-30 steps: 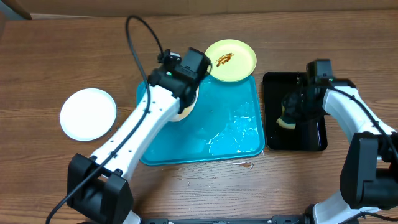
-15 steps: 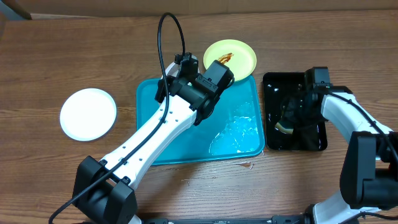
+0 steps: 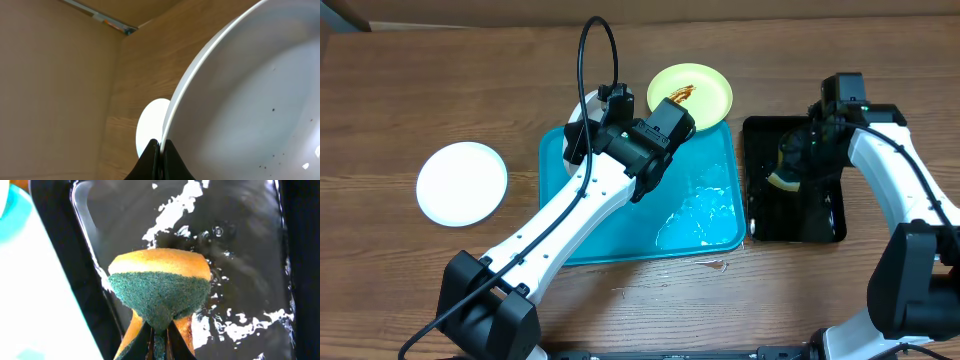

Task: Clean dirty plates on tray and stack at the side
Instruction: 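Lift the white plate with the left gripper and carry it left of the tray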

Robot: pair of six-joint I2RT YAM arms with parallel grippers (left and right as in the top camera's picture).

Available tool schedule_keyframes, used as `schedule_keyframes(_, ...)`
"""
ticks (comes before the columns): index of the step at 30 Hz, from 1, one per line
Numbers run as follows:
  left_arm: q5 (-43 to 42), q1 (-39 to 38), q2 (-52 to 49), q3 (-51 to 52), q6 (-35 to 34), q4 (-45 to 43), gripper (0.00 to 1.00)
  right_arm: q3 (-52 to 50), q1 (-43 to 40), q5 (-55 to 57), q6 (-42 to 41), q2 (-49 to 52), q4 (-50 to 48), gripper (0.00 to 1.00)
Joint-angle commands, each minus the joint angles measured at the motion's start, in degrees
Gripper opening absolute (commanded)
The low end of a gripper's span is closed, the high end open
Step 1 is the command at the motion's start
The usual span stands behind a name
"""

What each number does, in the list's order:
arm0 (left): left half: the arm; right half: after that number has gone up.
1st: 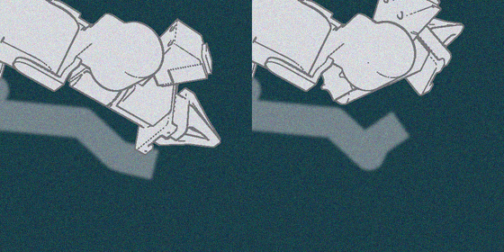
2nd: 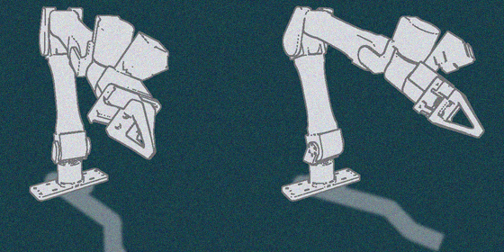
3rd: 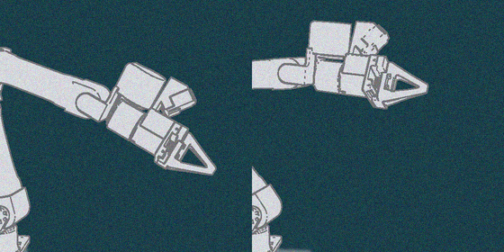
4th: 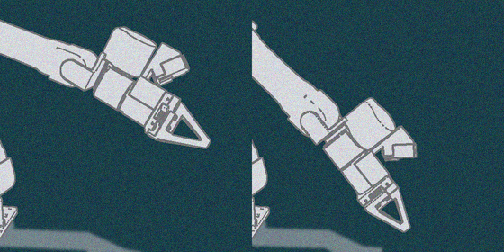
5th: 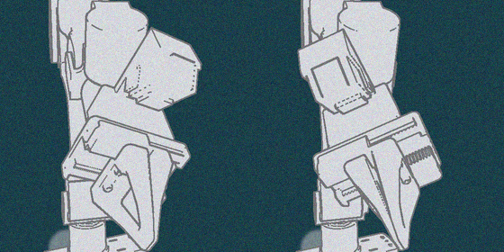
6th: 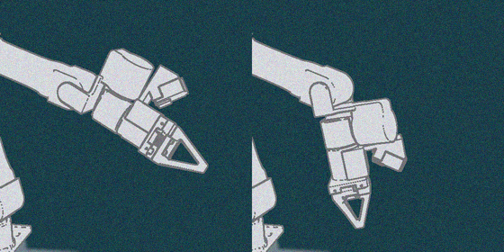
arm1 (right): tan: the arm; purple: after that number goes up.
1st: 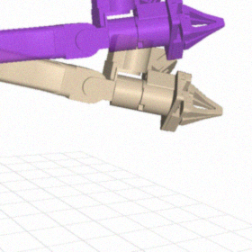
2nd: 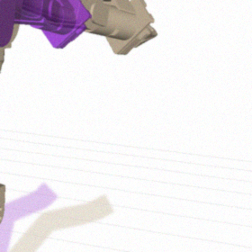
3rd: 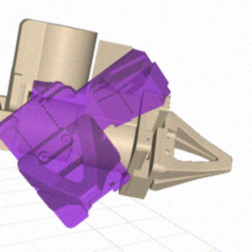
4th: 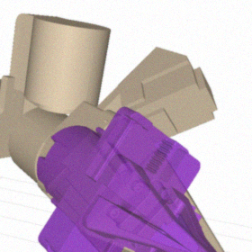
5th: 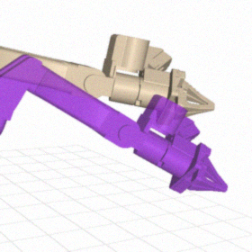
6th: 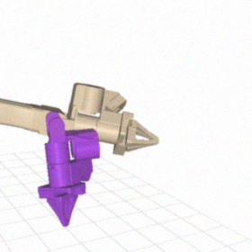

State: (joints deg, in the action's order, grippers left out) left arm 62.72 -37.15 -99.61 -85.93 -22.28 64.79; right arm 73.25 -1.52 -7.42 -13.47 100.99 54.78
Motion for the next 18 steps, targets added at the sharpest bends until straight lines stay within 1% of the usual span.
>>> schedule_keyframes(1,2.38,-0.2,1.49,-1.2,-0.02,-0.07,0.04,-4.17,-0.11,0.26,1.79,0.7,-3.26,0.04)
schedule_keyframes(9,2.4,-0.44,1.49,-1.2,0.0,0.15,0.04,-13.27,-0.11,0.28,1.75,2.23,-14.08,0.04)
schedule_keyframes(13,2.43,-0.44,1.49,-1.2,-0.02,0.79,0.04,-13.14,-0.11,0.24,1.75,2.21,-14.6,0.04)
schedule_keyframes(18,3.02,-0.33,1.49,-1.2,-0.02,1.16,0.04,-9.53,-0.11,0.22,1.75,1.46,-10.16,0.04)
